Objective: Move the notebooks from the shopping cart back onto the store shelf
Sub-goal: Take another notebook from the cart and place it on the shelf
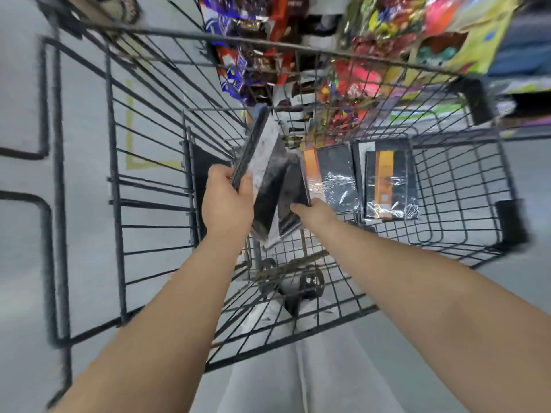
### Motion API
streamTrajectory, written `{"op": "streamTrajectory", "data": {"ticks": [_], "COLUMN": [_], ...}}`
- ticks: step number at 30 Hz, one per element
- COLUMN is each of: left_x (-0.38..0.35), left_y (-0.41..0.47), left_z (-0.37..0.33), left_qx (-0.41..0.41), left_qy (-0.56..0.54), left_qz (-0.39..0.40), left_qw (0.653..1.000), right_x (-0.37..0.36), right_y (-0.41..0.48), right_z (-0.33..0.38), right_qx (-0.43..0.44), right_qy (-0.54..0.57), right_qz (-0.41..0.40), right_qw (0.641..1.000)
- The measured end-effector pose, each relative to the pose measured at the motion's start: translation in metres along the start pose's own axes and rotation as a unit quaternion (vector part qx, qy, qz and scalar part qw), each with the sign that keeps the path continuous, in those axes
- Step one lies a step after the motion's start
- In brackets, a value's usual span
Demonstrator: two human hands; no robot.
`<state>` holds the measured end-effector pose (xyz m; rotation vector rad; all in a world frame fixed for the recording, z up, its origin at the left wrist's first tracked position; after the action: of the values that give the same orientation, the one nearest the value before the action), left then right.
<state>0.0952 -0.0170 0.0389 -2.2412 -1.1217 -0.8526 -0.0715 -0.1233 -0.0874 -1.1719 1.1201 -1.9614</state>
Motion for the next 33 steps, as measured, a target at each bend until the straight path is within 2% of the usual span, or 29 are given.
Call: {"op": "streamTrajectory", "data": {"ticks": [5, 13, 20, 23, 28, 33], "left_x": [0.025, 0.018, -0.045, -0.075, -0.131, -0.177], "left_y": [-0.022, -0.029, -0.062, -0.091, -0.13, -0.155], "left_z": [-0.035, -0.134, -0.222, -0.259, -0.306, -0.342], "left_qx": [0.055, -0.003, -0.049, -0.063, -0.027, -0.027], "left_qy": [-0.088, -0.197, -0.269, -0.276, -0.288, -0.281], "left_qz": [-0.019, 0.013, 0.07, 0.066, 0.054, 0.058], "left_qw": [0.994, 0.98, 0.959, 0.957, 0.956, 0.957], "right_x": [0.074, 0.209, 0.319, 0.362, 0.435, 0.498], "right_y": [-0.066, -0.145, -0.177, -0.182, -0.173, -0.162], "right_z": [-0.007, -0.058, -0.117, -0.149, -0.205, -0.244], "right_qx": [0.048, 0.079, 0.128, 0.155, 0.162, 0.165], "right_qy": [0.006, 0.096, 0.174, 0.2, 0.219, 0.272], "right_qz": [-0.047, -0.167, -0.244, -0.252, -0.261, -0.268], "right_qw": [0.998, 0.978, 0.945, 0.934, 0.926, 0.91]}}
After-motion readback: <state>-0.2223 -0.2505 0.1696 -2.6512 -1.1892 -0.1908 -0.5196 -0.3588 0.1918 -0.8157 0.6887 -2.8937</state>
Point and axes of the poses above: each hand's wrist, its own y-axis towards the middle knuckle, its own x-axis out of the back of the hand, z = x × y, the point moved 7 cm from there along y, towards the middle knuckle, and after that the axes turned 10 degrees about -x, right-handed, at the moved point
